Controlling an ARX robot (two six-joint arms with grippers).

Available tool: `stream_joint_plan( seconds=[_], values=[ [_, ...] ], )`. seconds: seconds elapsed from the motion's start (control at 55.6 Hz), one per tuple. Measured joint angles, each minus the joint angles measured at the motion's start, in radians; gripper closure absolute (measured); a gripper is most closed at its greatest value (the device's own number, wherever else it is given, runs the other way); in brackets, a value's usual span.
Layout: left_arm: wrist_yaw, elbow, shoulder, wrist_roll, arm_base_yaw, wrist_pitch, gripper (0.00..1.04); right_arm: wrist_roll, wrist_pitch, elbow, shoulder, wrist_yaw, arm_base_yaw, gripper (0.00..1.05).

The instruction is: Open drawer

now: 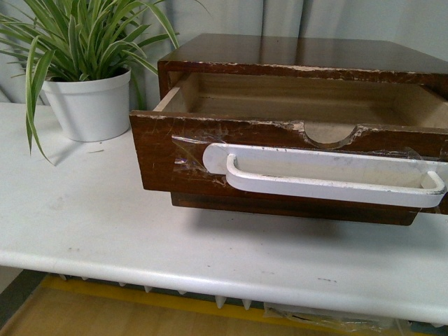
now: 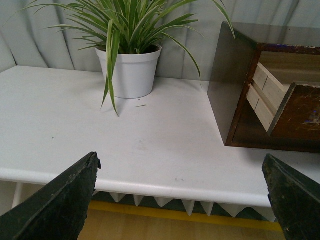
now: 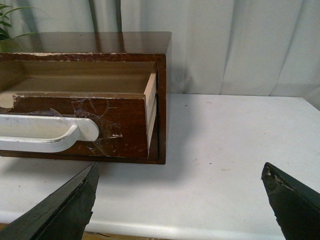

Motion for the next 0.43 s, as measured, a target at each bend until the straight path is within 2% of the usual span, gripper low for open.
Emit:
stream_joint_plan(
  seconds=[0.431],
  values=[
    [0.000, 0.000, 0.000, 0.000, 0.000, 0.000, 0.06, 0.000, 0.000, 0.000, 0.000, 0.000, 0.000, 0.09]
  ],
)
